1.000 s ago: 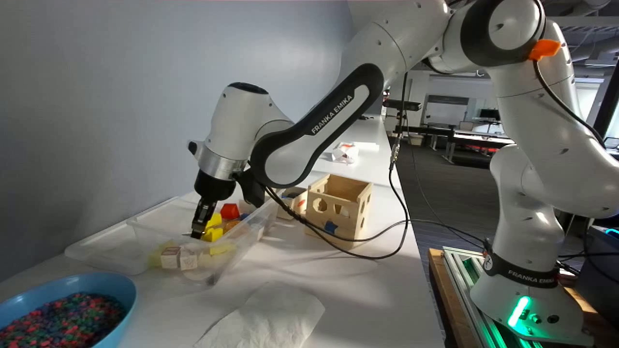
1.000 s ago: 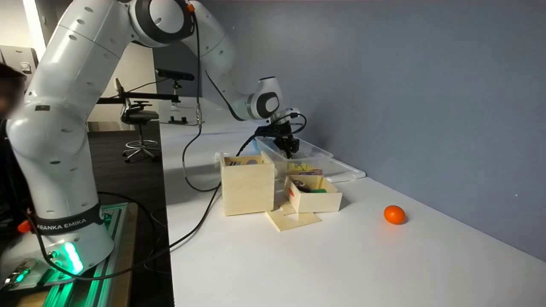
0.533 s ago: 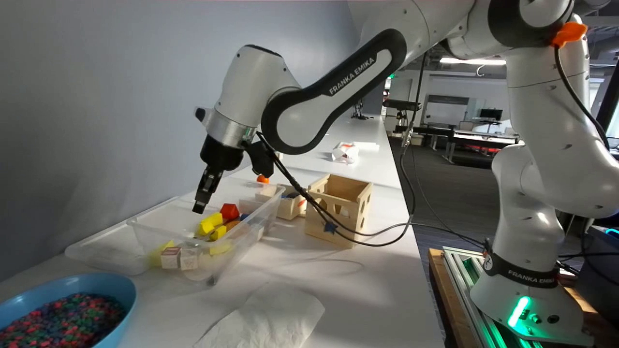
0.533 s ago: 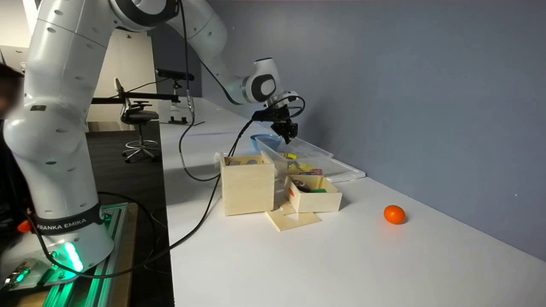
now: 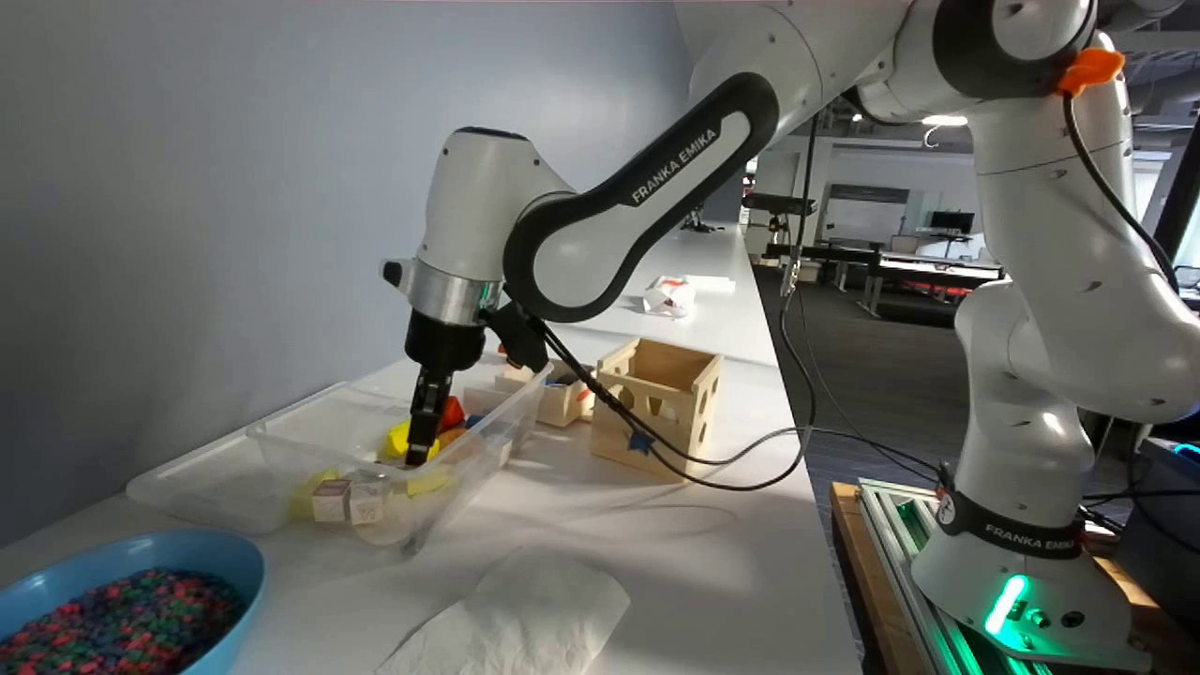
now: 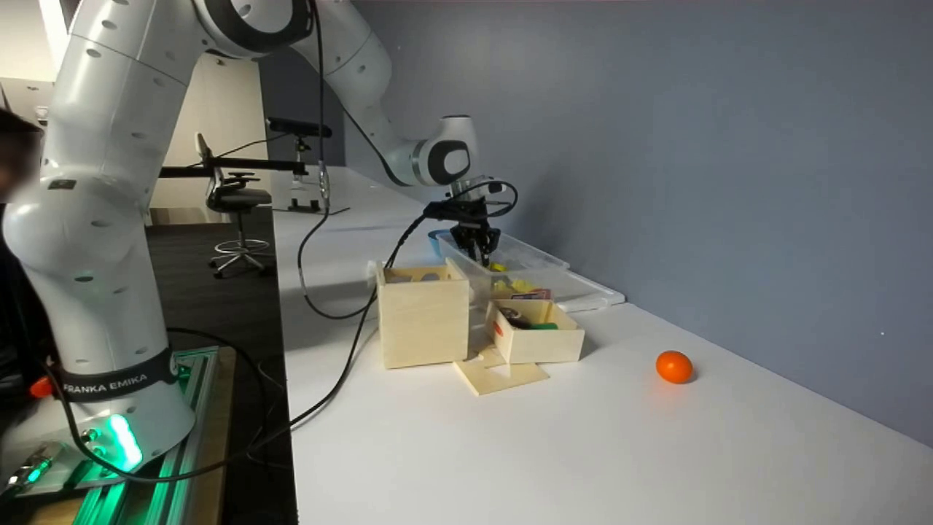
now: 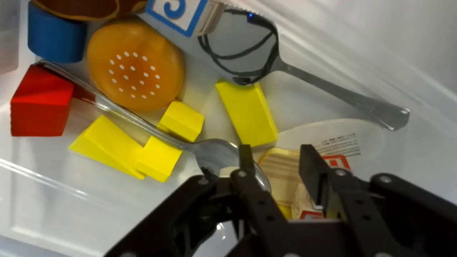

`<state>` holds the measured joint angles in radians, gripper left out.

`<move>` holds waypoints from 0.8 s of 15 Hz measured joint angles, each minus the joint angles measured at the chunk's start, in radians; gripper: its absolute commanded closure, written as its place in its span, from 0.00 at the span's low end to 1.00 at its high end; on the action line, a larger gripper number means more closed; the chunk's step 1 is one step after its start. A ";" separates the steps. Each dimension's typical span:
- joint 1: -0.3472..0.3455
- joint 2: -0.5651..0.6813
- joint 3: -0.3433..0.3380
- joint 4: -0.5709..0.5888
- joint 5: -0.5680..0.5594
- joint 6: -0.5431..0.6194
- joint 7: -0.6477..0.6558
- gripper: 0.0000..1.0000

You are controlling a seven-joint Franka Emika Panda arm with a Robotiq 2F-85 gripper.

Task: Take the wooden box out of the container then put the silver spoon in the bowl.

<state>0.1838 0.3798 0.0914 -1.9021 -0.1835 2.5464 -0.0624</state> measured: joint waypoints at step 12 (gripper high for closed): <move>0.001 0.098 -0.010 0.084 -0.002 0.078 0.000 0.00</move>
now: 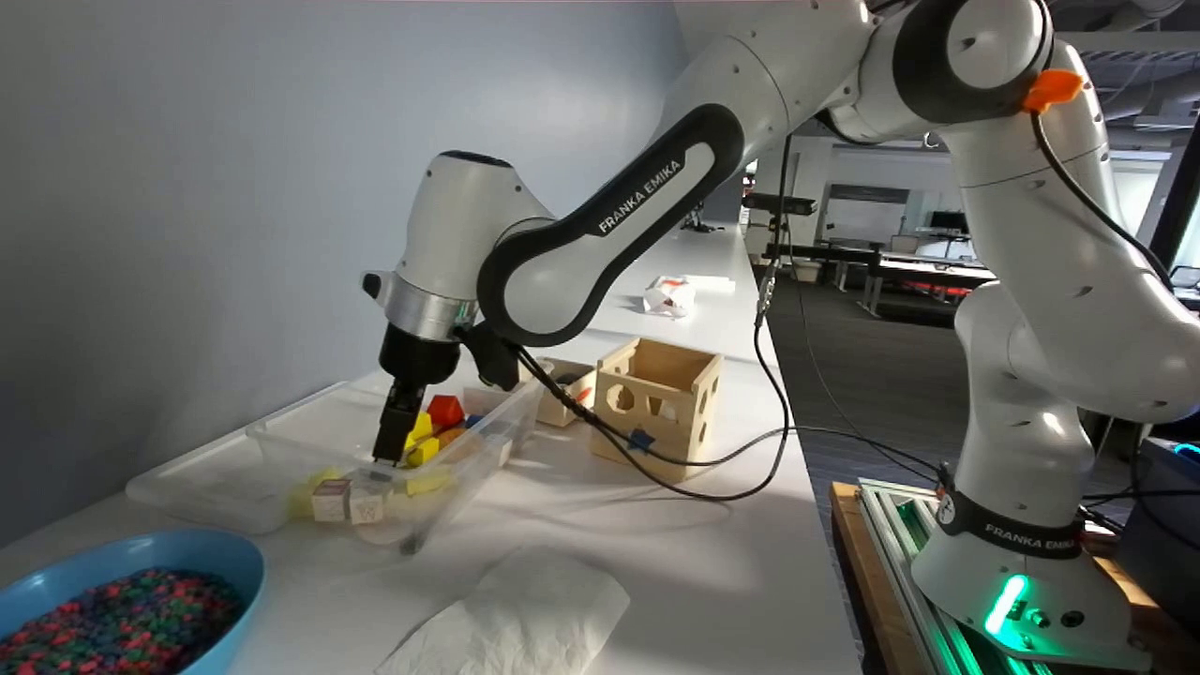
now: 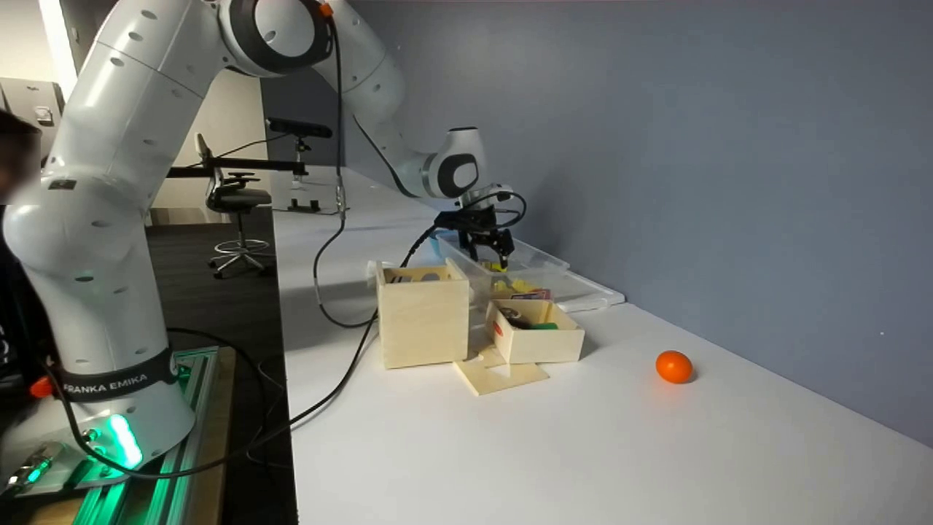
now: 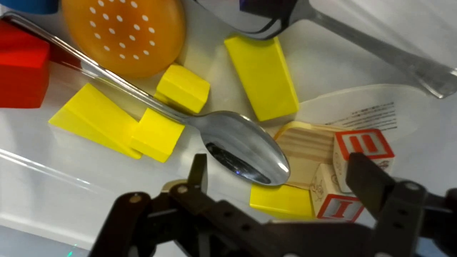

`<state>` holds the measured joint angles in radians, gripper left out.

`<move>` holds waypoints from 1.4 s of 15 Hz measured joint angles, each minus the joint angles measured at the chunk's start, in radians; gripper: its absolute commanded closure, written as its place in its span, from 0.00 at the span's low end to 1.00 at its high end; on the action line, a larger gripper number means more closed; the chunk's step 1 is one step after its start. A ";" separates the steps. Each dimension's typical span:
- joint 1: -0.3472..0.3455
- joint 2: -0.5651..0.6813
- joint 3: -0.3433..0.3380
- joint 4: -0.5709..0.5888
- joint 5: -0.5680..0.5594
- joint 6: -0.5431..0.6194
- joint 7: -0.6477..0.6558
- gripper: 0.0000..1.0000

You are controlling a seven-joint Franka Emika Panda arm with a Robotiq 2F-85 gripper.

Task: Take the wooden box out of the container then put the silver spoon in the bowl.

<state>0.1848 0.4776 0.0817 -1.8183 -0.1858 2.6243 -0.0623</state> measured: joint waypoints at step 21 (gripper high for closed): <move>0.075 0.093 -0.087 0.100 -0.070 -0.004 0.059 0.89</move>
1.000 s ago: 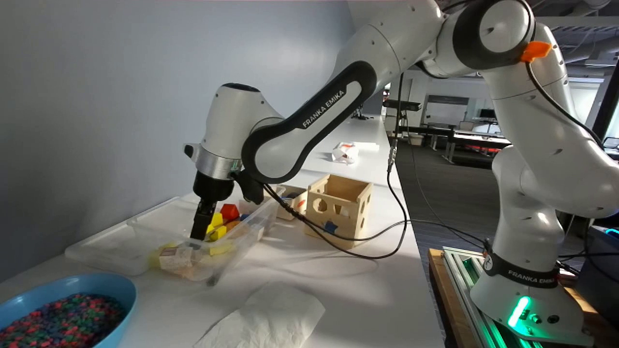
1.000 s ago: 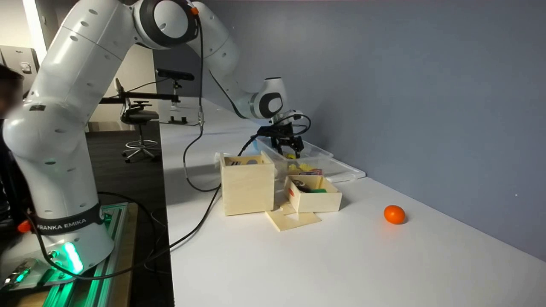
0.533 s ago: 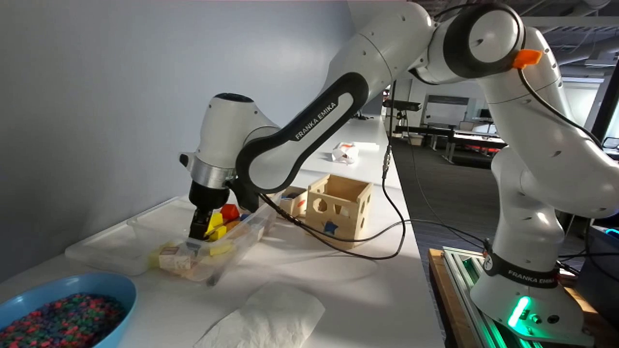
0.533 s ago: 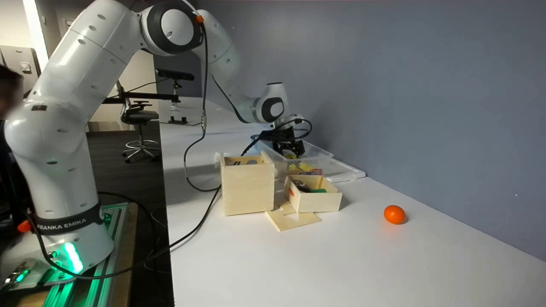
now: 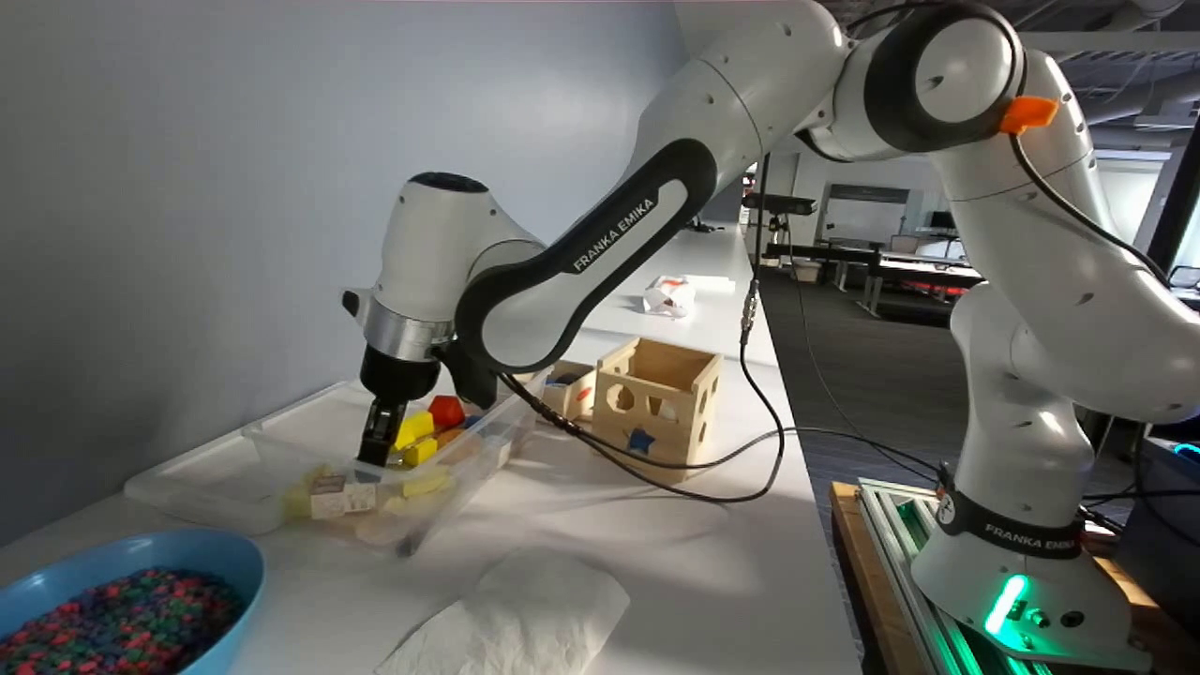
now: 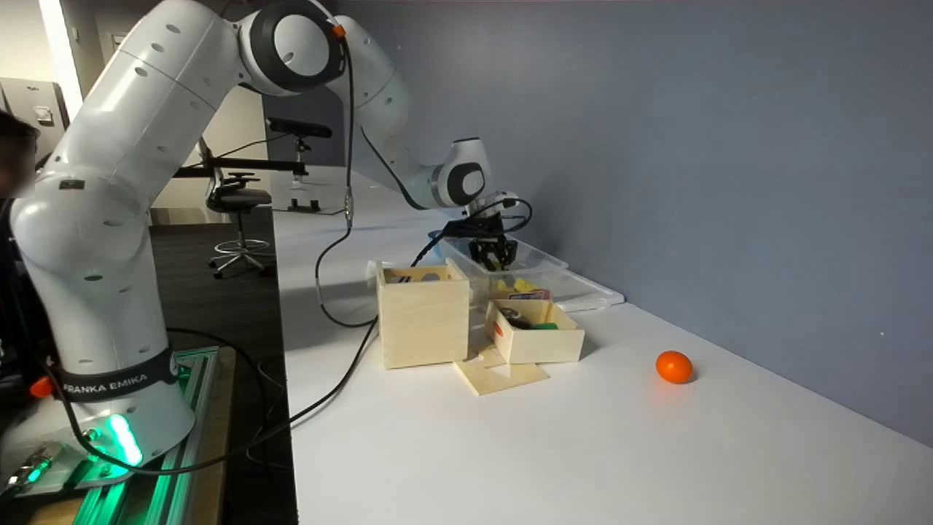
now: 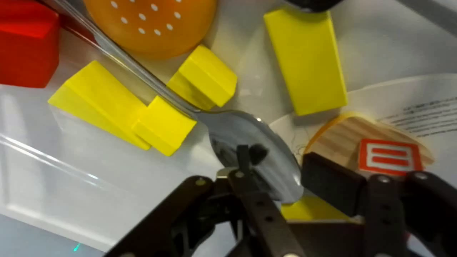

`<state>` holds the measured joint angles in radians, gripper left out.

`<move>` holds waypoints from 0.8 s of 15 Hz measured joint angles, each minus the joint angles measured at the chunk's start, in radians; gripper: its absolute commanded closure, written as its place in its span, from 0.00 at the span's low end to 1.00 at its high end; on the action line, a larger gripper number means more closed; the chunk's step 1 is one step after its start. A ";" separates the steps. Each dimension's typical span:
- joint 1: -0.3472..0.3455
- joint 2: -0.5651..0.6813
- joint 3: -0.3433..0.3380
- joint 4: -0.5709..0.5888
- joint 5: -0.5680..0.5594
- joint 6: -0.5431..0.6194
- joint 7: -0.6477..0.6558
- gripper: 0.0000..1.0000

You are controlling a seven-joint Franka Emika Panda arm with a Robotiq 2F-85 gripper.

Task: Take the wooden box out of the container then put the silver spoon in the bowl.

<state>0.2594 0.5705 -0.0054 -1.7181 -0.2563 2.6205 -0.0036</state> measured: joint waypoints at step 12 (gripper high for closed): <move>0.024 -0.002 -0.023 -0.002 -0.029 -0.032 0.050 0.43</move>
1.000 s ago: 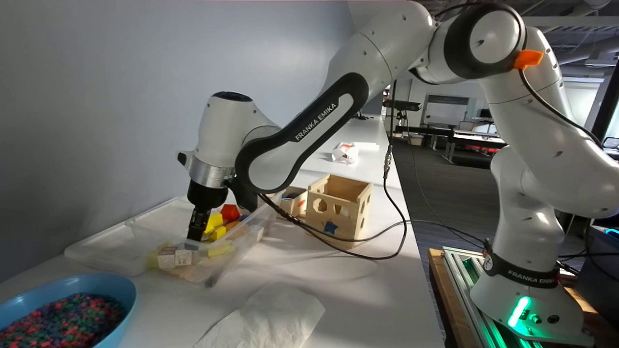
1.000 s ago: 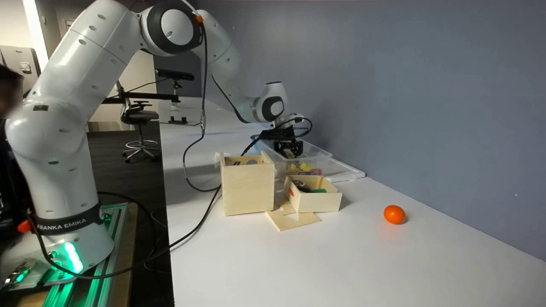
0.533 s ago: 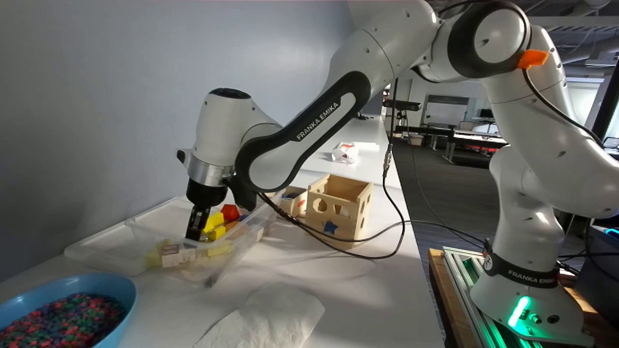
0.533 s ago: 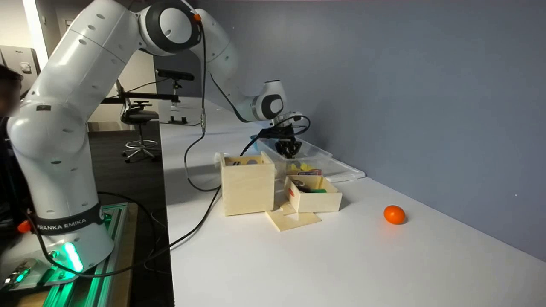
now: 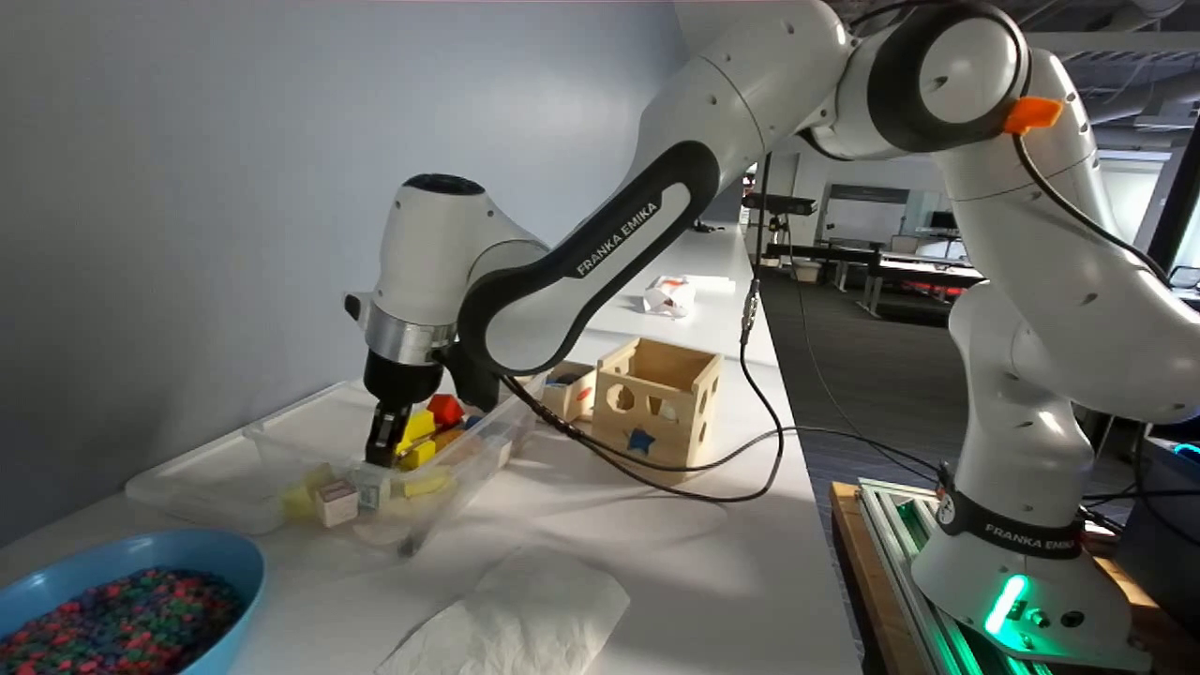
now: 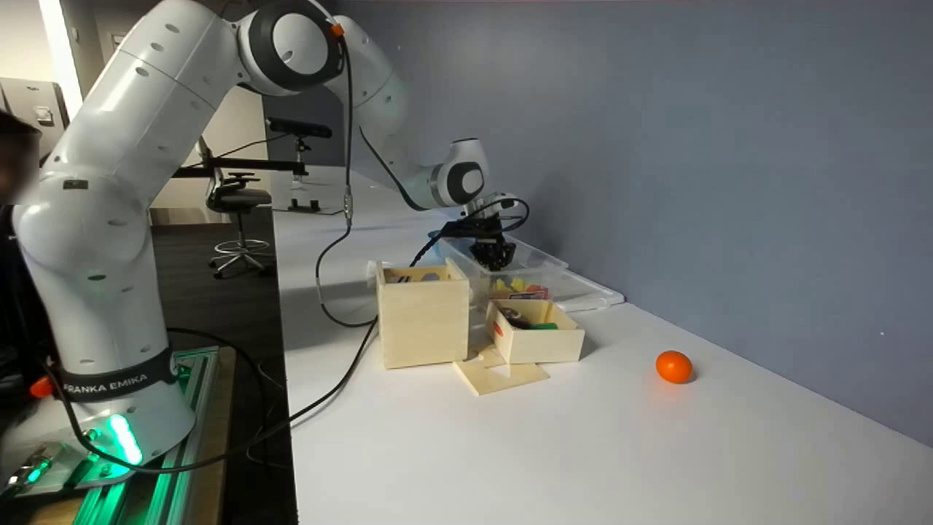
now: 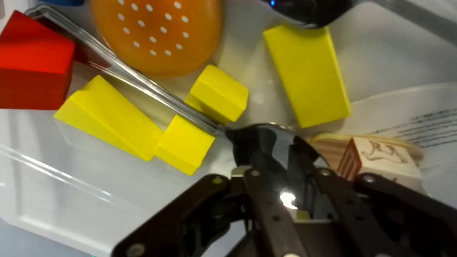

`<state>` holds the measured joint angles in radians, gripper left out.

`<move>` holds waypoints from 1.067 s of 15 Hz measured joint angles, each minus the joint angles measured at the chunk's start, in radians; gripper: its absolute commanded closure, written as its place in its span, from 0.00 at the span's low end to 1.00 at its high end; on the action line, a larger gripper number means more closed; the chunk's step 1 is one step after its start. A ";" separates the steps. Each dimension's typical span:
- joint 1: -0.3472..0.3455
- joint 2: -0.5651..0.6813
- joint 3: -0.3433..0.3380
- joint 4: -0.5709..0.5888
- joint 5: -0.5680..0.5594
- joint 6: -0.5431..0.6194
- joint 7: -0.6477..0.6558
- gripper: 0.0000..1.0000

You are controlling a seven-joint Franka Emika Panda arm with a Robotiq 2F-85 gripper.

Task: Take the wooden box out of the container then put the silver spoon in the bowl.

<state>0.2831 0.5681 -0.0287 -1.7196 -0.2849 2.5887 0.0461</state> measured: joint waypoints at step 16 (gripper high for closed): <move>-0.199 -0.040 0.208 -0.084 0.088 -0.006 -0.448 0.00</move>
<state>0.0842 0.5278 0.1788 -1.8031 -0.1971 2.5825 -0.4016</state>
